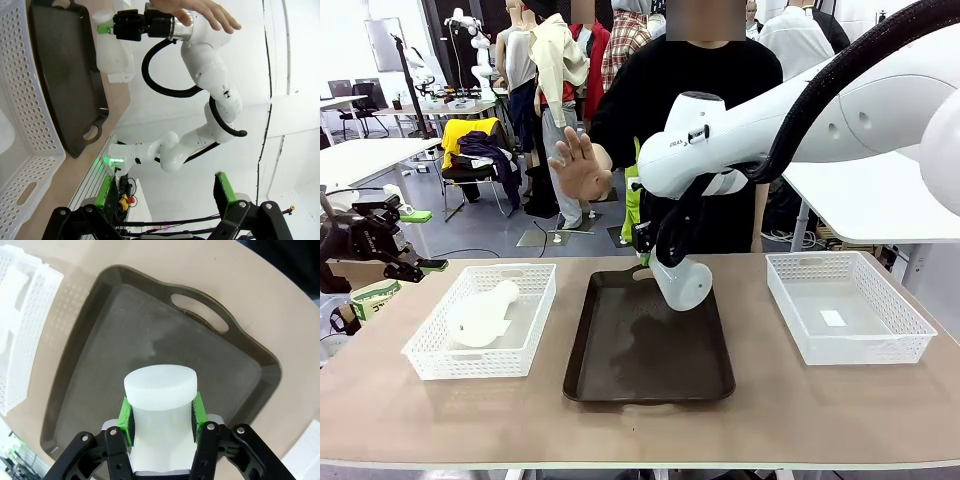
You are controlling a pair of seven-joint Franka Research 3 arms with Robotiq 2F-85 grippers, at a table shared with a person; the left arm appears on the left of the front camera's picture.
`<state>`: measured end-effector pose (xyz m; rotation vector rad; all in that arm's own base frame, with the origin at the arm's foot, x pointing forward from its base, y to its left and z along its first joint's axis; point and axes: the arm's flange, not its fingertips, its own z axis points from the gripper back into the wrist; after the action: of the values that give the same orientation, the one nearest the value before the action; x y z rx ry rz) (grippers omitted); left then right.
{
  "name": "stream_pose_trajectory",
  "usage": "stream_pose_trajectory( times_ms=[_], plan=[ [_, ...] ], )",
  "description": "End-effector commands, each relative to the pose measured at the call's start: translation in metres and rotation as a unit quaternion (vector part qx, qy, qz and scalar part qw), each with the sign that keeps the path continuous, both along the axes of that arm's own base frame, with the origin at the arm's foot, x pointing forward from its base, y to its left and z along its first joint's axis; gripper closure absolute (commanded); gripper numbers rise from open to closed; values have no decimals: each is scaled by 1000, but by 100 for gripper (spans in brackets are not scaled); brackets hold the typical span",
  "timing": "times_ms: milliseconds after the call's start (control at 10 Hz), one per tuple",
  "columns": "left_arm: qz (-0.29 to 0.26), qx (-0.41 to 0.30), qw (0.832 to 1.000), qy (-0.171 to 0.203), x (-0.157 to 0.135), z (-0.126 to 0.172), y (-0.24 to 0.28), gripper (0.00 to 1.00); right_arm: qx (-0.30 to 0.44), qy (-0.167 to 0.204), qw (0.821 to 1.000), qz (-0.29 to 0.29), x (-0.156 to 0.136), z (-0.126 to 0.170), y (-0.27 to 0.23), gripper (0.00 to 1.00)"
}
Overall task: Prepare the laboratory tools.
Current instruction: While moving the picked Big flask to the Handle tray indicated by the person, stop as directed by the person, then place the picked Big flask upright in the Handle tray as instructed by the person.
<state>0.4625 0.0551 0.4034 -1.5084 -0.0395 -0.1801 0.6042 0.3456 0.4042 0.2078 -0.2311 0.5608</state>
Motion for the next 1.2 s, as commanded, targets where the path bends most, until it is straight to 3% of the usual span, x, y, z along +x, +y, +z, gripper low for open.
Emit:
stream_pose_trajectory(
  times_ms=[0, 1100],
  plan=[
    [3, 3, 1000, -3, 0, 2, 0, 0, -2, -3, 1000, 5, -2, 2, 3, 100],
    [3, 3, 1000, -3, 0, 2, 0, 0, -2, -3, 1000, 5, -2, 2, 3, 100]
  ],
)
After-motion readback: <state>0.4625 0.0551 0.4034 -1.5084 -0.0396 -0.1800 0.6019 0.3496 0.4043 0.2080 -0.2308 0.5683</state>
